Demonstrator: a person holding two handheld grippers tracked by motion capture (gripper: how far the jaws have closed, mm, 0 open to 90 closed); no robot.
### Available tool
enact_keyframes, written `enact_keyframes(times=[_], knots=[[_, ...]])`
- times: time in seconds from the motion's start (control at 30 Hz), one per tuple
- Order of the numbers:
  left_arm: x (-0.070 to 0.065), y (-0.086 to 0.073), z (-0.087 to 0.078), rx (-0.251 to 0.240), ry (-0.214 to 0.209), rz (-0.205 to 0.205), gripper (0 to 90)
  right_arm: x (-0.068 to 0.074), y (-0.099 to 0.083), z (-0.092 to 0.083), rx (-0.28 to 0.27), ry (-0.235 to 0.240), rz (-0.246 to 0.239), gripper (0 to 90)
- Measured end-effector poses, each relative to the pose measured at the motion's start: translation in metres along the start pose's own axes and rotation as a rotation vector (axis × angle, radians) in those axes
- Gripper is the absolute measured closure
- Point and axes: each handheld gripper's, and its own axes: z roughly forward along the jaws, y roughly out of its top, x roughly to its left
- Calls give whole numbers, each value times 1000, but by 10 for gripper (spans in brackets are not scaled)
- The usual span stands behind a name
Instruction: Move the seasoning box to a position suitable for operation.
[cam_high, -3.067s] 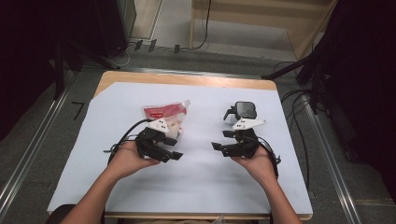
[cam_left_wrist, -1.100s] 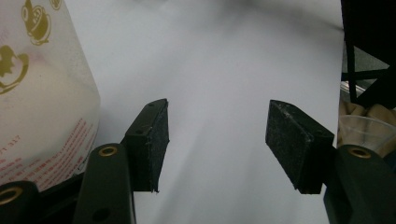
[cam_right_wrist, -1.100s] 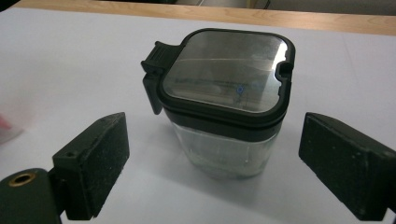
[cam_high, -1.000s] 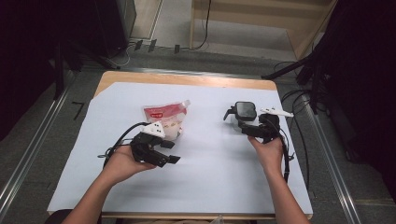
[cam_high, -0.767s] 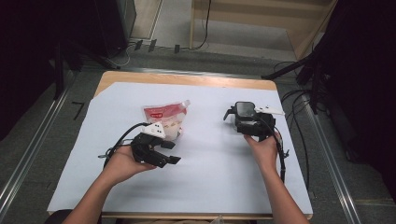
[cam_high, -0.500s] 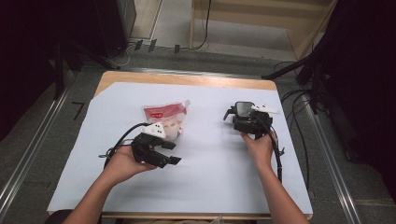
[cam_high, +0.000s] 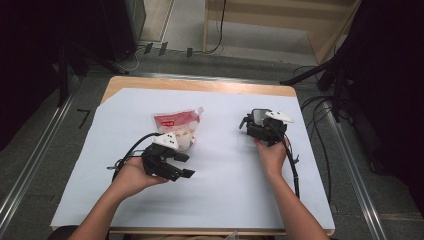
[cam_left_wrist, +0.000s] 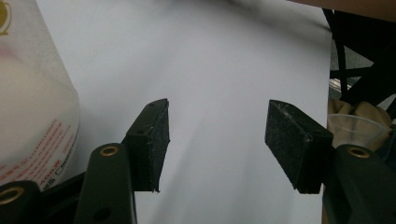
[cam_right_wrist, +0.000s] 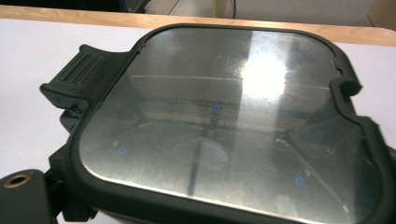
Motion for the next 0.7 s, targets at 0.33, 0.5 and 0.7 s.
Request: enact_keyframes(times=[0.33, 0.5, 0.7], knots=[[-2, 0, 2, 7, -2, 3, 413, -3, 1, -3, -4, -6, -33, 138], [-2, 0, 4, 4, -11, -1, 411, -9, 3, -6, -11, 10, -2, 152], [-2, 1, 5, 6, -10, 4, 411, -11, 4, -8, -5, 23, 14, 154]])
